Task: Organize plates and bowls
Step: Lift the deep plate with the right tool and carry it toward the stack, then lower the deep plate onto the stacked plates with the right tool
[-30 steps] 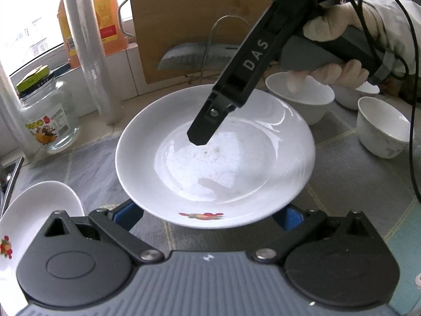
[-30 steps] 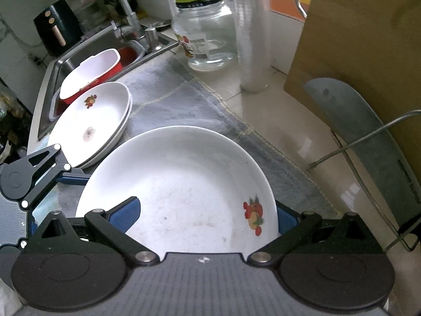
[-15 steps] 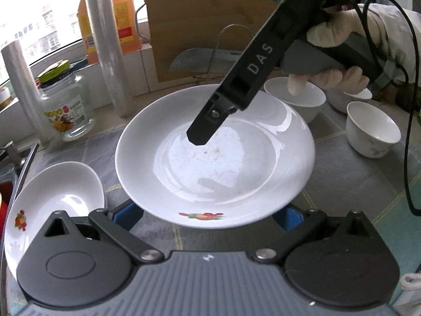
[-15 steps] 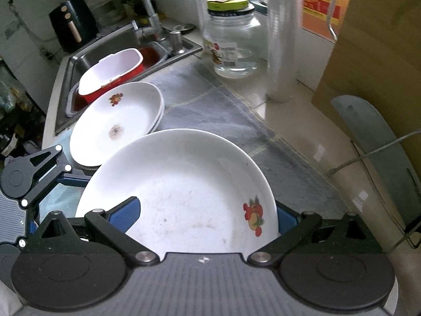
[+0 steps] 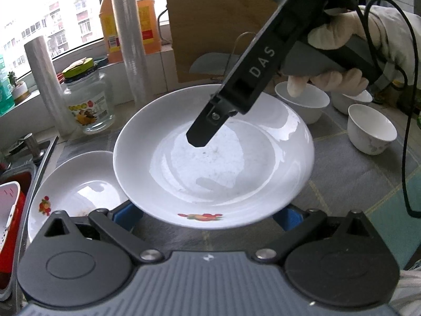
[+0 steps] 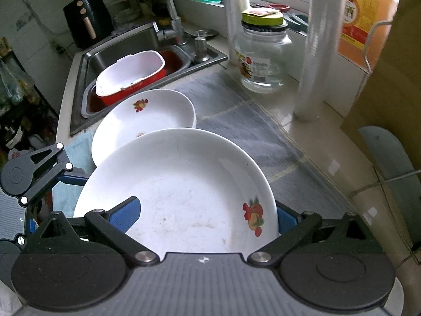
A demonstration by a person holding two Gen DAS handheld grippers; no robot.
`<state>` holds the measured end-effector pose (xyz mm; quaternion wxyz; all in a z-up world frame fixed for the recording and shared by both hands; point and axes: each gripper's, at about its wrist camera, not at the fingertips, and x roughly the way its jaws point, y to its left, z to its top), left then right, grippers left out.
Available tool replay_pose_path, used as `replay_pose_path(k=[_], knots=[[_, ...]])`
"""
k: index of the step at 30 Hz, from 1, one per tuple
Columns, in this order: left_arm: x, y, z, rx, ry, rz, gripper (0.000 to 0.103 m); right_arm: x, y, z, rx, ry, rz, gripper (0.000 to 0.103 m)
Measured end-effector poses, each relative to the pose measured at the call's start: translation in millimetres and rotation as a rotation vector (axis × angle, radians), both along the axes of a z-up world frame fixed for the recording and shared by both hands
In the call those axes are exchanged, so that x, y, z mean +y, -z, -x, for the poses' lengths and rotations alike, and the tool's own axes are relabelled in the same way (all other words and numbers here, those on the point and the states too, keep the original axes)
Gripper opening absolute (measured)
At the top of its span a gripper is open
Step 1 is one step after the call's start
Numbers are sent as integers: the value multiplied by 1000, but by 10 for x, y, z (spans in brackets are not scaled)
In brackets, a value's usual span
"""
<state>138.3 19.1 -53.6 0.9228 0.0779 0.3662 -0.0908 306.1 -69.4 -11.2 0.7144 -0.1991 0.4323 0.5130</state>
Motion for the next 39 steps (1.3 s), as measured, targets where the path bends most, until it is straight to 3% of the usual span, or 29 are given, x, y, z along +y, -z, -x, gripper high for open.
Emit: replay_pose_path(k=[18,39], knots=[[800,-146,191,8,64,12,102,673,-7,288,-4,55,-1,103],[1305,-19,46,39,55,41,102,1228,163,127,16,62,30,103]])
